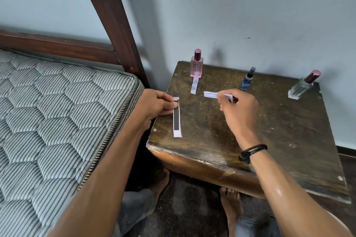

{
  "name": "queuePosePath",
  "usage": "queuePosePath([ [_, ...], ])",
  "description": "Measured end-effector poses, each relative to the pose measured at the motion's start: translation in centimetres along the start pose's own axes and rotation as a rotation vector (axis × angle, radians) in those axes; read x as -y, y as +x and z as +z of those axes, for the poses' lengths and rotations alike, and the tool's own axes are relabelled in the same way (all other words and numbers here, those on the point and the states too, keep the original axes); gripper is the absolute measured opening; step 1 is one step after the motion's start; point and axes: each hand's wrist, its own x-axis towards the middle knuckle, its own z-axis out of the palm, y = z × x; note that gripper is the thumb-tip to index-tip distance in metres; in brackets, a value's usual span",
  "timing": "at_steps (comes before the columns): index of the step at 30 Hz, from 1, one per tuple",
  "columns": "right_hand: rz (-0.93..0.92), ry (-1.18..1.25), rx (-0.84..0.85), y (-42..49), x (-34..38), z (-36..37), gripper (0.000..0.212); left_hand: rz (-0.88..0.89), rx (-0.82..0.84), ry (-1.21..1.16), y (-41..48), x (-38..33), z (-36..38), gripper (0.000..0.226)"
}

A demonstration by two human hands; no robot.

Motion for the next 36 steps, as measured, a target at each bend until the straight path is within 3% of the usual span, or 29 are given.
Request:
queuePosePath([
  [6, -0.150, -0.063, 0.086, 0.8, -1.7, -1.1, 0.012, 0.008, -0.010, 0.075, 0.5, 0.7, -0.1, 0.015],
  [15, -0.424, -0.416, 0.392, 0.7, -4.7, -6.0, 0.018, 0.027, -0.084, 0.581, 1.4, 0.2, -0.7, 0.021],
  [20, -0.460, -0.529, 0.553, 0.6, -5.5, -6.9, 0.027, 0.284, -0.124, 0.618, 0.5, -1.4, 1.5, 0.014],
  [27, -0.429, -0.533, 0.628, 0.5, -6.0, -7.4, 0.037, 0.671, 0.220, 0.848, -1.0, -0.5, 9.7, 0.018],
  [31, -0.459, -0.526, 0.657, 0.2, -6.2, -7.8, 0.033, 0.734, 0.203, 0.934, -1.3, 0.4, 11.6, 0.021],
  [36, -0.441, -0.481, 0.616, 0.2, -6.2, -8.8, 0.021, 0.690, 0.146, 0.944, -1.1, 0.0, 12.2, 0.019],
])
